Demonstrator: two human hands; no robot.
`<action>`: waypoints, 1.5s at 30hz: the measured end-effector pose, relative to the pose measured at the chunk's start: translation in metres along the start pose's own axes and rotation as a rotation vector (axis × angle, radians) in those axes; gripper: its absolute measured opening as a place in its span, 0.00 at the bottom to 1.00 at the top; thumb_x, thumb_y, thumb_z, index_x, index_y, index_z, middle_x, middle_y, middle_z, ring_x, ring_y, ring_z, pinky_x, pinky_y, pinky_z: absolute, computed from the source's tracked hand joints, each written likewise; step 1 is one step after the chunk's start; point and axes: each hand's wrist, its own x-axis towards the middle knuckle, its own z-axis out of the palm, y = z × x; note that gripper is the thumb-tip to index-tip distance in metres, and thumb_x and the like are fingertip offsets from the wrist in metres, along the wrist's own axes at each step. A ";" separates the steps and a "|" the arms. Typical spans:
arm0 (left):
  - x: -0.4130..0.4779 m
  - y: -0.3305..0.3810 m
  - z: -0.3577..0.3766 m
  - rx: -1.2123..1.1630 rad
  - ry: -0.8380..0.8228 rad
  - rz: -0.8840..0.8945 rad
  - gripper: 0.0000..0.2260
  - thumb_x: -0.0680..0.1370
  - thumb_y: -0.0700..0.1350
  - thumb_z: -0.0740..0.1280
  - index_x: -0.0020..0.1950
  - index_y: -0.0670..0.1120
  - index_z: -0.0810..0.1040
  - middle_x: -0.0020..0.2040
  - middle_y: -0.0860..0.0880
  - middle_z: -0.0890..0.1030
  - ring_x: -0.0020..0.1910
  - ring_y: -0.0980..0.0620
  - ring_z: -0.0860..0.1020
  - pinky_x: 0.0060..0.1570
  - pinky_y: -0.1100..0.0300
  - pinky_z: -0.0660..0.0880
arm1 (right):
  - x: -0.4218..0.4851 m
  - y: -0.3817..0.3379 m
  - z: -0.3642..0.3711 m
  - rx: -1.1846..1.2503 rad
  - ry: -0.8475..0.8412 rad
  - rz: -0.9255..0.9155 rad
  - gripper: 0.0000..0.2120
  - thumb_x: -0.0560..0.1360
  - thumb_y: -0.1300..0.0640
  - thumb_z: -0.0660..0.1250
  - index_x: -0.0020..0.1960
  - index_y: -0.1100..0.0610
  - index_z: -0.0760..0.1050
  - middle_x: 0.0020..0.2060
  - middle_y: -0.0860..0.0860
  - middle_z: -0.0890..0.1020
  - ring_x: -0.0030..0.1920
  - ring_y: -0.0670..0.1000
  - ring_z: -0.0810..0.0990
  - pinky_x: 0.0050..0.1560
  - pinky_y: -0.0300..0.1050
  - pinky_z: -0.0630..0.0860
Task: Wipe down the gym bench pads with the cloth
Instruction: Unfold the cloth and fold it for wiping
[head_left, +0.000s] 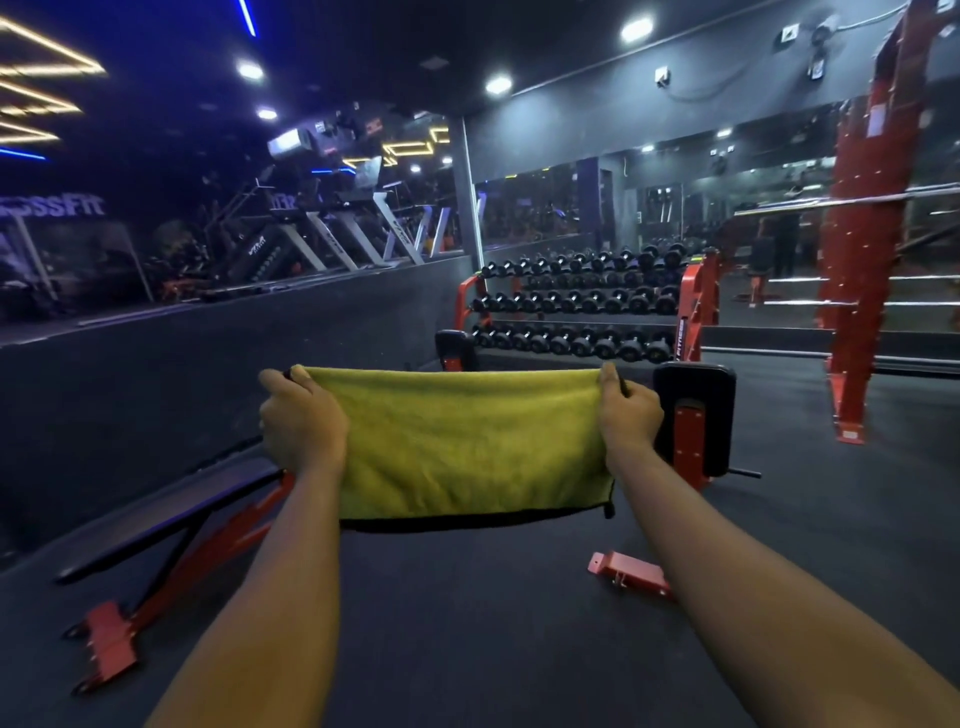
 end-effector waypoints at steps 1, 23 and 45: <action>-0.002 -0.001 0.001 0.003 -0.021 0.004 0.15 0.84 0.51 0.51 0.58 0.40 0.68 0.53 0.32 0.79 0.51 0.31 0.79 0.48 0.41 0.74 | -0.001 0.003 -0.001 -0.031 0.001 -0.010 0.25 0.81 0.43 0.65 0.31 0.56 0.68 0.28 0.49 0.72 0.32 0.52 0.72 0.37 0.47 0.66; -0.072 0.032 0.032 -0.481 -0.972 0.071 0.15 0.84 0.42 0.55 0.48 0.37 0.78 0.39 0.34 0.81 0.33 0.39 0.81 0.35 0.45 0.80 | -0.048 -0.023 0.056 -0.318 -0.802 -0.291 0.08 0.72 0.58 0.76 0.51 0.57 0.82 0.44 0.52 0.86 0.46 0.49 0.85 0.51 0.48 0.83; 0.173 -0.171 0.084 0.052 -0.737 0.261 0.06 0.75 0.52 0.73 0.47 0.52 0.80 0.43 0.52 0.82 0.44 0.58 0.79 0.42 0.61 0.75 | -0.055 0.068 0.395 -0.498 -1.447 -0.363 0.10 0.70 0.56 0.78 0.49 0.54 0.82 0.44 0.51 0.84 0.46 0.51 0.83 0.44 0.45 0.80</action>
